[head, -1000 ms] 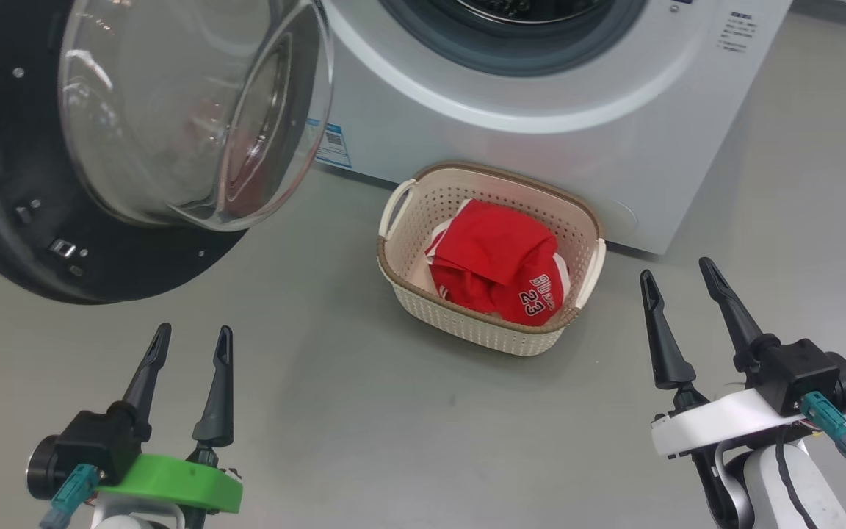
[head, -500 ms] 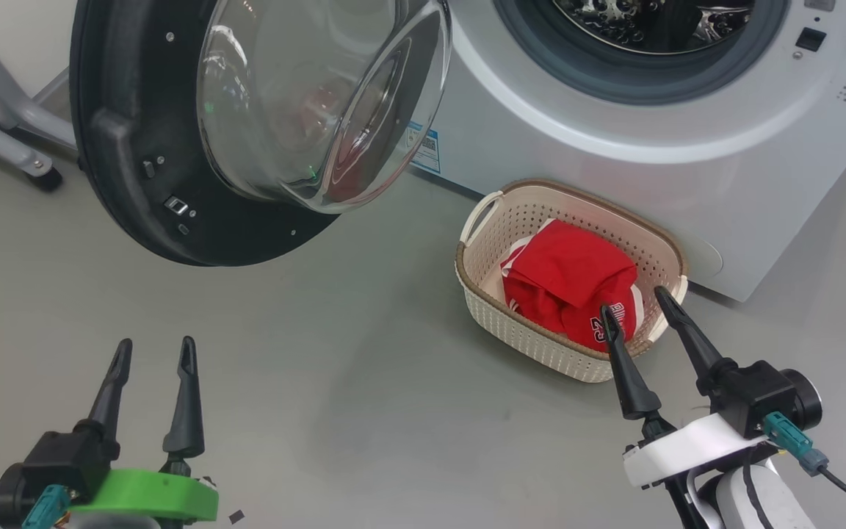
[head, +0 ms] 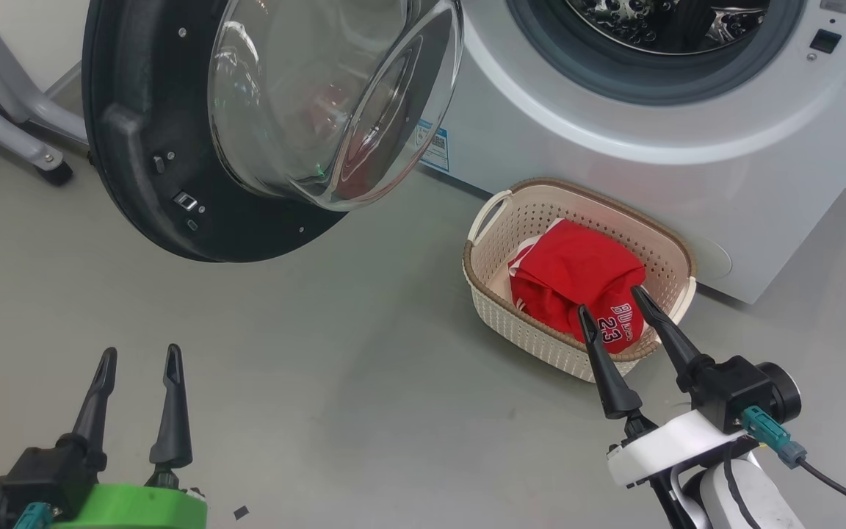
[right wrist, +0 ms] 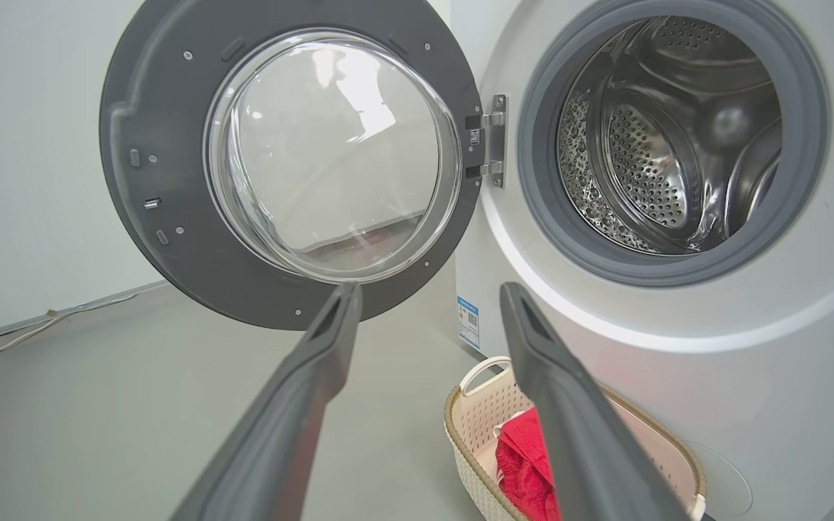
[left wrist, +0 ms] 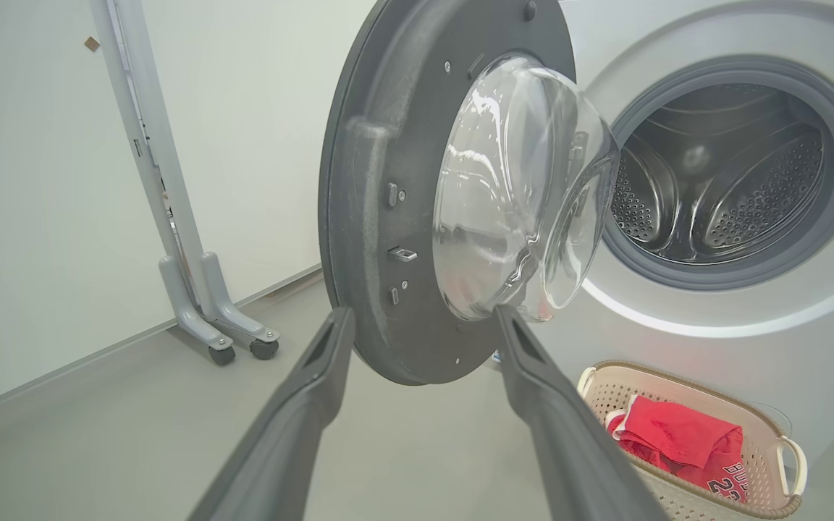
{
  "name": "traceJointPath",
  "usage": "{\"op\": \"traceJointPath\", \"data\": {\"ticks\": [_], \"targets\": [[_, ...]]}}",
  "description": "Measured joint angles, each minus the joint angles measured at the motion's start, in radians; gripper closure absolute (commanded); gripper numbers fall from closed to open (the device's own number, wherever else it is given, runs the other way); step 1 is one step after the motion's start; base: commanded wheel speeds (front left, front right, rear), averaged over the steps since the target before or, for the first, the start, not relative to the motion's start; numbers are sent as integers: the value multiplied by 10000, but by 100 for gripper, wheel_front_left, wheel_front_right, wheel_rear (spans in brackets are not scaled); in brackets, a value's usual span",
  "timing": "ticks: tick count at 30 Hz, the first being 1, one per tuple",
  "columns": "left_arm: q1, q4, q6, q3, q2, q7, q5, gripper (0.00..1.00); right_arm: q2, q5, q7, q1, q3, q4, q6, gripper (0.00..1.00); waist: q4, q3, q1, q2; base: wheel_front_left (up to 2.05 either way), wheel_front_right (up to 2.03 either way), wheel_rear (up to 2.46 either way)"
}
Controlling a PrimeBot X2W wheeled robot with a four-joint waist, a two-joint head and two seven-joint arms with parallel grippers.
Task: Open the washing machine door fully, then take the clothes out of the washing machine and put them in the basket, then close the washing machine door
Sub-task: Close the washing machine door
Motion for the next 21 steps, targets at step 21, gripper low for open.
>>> {"op": "traceJointPath", "data": {"ticks": [21], "targets": [[156, -159, -2, -25, -4, 2, 8, 0, -2, 92, 0, -144, -56, 128, 54, 0, -44, -41, 0, 0, 0, 0, 0]]}}
